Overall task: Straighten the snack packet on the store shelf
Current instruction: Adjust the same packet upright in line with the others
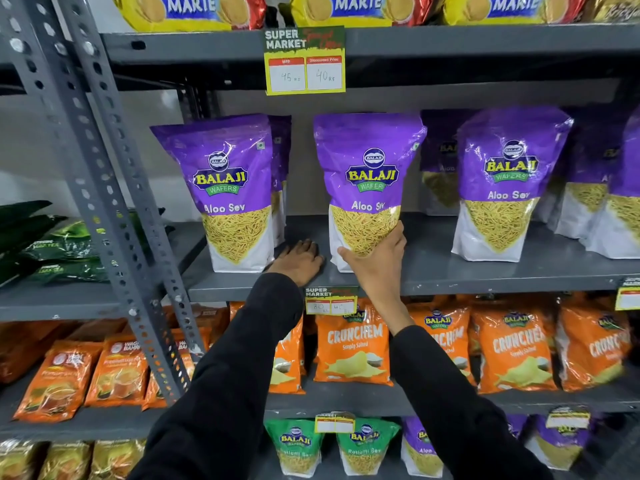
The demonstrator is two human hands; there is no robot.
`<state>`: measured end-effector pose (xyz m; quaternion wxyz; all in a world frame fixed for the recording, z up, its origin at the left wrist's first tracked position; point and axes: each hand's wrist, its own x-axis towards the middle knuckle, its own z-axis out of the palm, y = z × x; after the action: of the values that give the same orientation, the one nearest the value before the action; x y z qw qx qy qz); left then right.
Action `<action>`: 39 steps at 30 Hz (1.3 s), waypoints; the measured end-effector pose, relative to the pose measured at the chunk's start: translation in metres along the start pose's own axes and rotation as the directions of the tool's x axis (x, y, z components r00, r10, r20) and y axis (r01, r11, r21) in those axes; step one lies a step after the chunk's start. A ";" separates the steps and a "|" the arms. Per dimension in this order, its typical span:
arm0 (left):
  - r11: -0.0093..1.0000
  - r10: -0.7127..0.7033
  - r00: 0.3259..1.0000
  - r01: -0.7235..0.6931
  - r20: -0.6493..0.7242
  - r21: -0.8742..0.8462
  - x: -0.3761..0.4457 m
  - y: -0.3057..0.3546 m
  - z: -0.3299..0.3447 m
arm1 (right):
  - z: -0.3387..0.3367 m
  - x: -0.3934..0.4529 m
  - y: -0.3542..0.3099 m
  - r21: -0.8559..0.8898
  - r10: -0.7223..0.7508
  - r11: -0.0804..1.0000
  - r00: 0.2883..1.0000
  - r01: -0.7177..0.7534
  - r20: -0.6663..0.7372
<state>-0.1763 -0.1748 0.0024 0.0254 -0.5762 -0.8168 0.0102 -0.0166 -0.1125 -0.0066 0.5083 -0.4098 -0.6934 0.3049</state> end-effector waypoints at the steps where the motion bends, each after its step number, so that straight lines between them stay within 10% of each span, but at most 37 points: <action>1: 1.000 0.006 1.000 -0.006 -0.005 0.011 0.002 -0.001 0.001 | 0.001 0.003 0.000 0.008 -0.003 1.000 1.000 0.003 0.005; 39: 0.999 -0.011 0.999 0.010 -0.031 -0.037 0.015 -0.011 0.014 | 0.008 0.024 0.002 0.026 0.013 1.000 0.995 -0.016 0.098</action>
<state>-0.1924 -0.1637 -0.0110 0.0274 -0.5722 -0.8195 -0.0141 -0.0268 -0.0909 0.0002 0.4771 -0.3924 -0.7103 0.3375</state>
